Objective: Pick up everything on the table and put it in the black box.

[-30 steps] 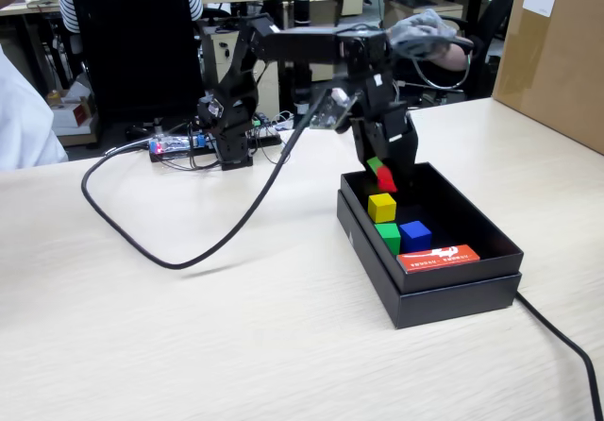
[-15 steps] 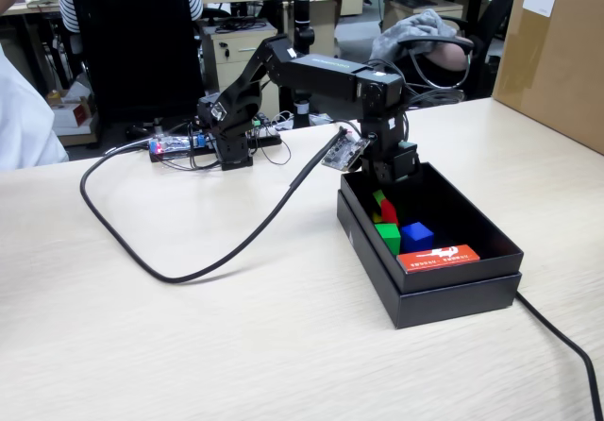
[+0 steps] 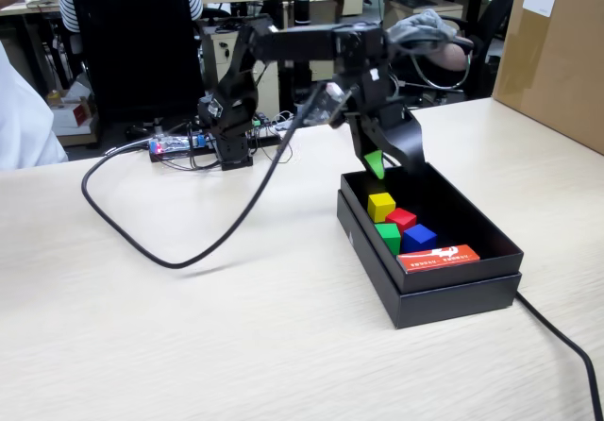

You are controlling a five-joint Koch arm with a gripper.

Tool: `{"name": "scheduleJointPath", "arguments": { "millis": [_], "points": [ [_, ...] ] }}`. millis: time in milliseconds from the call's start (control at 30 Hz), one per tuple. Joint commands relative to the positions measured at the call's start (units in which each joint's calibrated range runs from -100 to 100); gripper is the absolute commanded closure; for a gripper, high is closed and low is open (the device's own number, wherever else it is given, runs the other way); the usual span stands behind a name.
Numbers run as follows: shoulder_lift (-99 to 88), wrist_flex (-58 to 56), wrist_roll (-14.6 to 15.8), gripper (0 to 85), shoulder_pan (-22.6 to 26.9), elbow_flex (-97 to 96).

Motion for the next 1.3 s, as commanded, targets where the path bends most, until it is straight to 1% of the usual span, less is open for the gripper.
{"name": "scheduleJointPath", "arguments": {
  "millis": [0, 33, 167, 267, 333, 467, 700, 800, 833, 1067, 1167, 1267],
  "points": [
    [-17.84, 0.51, -2.25, 39.0, -2.74, -3.97],
    [-24.03, 1.46, -3.61, 38.7, -4.59, -8.51],
    [-33.67, 5.27, -6.01, 37.1, -8.55, -17.3],
    [-42.51, 10.88, -7.13, 37.1, -11.87, -26.73],
    [-47.33, 12.26, -7.13, 36.2, -13.04, -31.72],
    [-58.23, 16.76, -7.08, 33.7, -14.02, -43.59],
    [-76.24, 33.26, -7.18, 33.3, -14.75, -68.71],
    [-83.01, 38.61, -7.91, 32.5, -14.75, -78.23],
    [-87.14, 41.9, -8.16, 32.5, -14.8, -84.12],
    [-90.36, 52.09, -8.99, 32.5, -15.58, -99.17],
    [-90.36, 60.99, -10.5, 32.5, -16.02, -107.33],
    [-90.36, 73.26, -12.99, 32.9, -16.61, -117.21]
  ]
}}
